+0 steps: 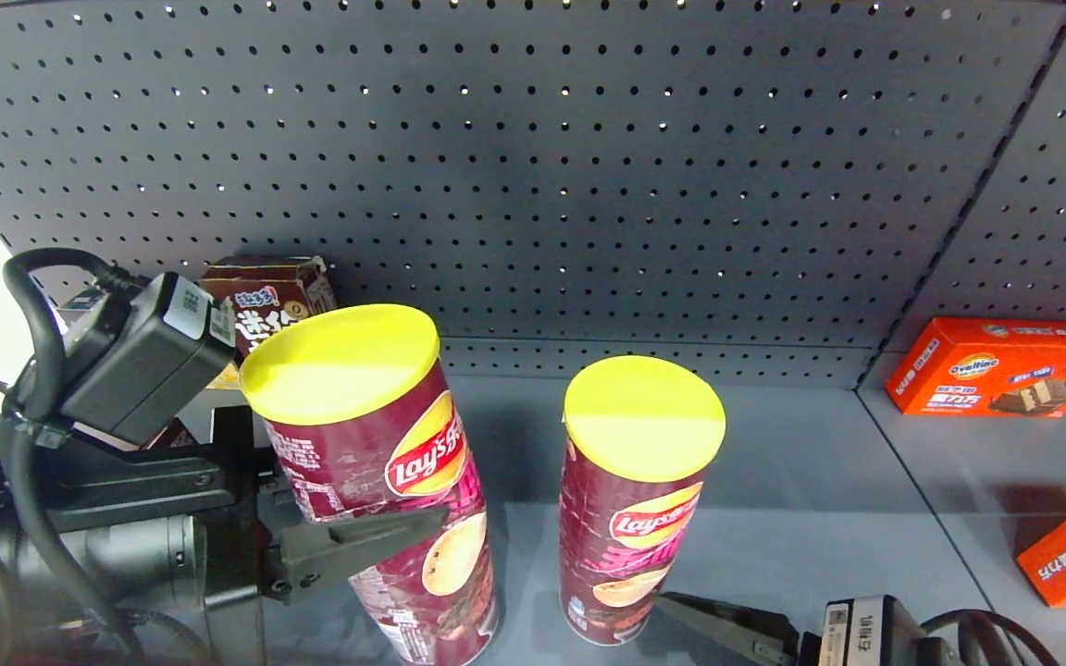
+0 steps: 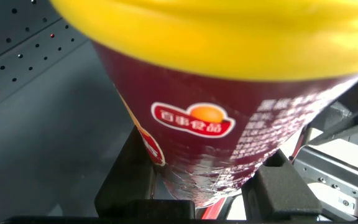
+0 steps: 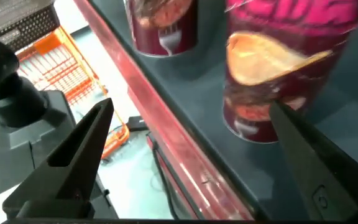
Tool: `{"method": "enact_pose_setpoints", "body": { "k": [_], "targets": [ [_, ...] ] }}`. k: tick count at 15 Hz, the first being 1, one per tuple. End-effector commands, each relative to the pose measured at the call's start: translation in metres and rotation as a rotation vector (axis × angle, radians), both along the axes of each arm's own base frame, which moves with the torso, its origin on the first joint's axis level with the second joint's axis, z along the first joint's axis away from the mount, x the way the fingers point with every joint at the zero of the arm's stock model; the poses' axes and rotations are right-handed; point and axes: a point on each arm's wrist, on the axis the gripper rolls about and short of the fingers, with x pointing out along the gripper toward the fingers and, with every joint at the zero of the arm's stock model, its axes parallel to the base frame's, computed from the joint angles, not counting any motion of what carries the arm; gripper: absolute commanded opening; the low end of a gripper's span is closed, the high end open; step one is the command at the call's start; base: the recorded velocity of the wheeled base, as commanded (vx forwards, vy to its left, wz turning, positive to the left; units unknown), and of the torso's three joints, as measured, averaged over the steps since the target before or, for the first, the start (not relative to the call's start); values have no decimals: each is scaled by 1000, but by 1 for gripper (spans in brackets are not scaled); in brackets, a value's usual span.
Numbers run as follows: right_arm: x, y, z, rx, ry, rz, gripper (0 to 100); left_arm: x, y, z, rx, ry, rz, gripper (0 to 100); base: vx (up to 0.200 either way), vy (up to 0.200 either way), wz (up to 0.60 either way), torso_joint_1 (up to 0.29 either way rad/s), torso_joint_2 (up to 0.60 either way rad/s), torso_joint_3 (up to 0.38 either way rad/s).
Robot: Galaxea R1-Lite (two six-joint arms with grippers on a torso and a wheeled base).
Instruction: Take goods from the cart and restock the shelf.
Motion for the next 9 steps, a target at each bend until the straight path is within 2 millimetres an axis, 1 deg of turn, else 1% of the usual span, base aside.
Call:
{"method": "enact_pose_setpoints", "body": {
  "k": [1, 2, 4, 6, 7, 9],
  "targets": [
    [4, -25, 8, 20, -44, -63, 100, 0, 0, 0, 0, -1, 1, 0, 0, 0, 0, 0, 0, 0],
    [4, -41, 10, 14, -83, -97, 100, 0, 0, 0, 1, -1, 0, 0, 0, 0, 0, 0, 0, 0],
    [-1, -64, 16, 35, -117, -138, 100, 0, 0, 0, 0, -1, 1, 0, 0, 0, 0, 0, 0, 0],
    [-4, -83, 24, 49, -128, -231, 100, 0, 0, 1, 0, -3, 0, 0, 0, 0, 0, 0, 0, 0],
    [-2, -89, 26, 53, -130, -273, 100, 0, 0, 1, -1, -5, 2, 0, 0, 0, 0, 0, 0, 0],
    [11, -102, 30, 62, -146, -402, 100, 0, 0, 2, -3, -8, 0, 0, 0, 0, 0, 0, 0, 0]
  ]
}}
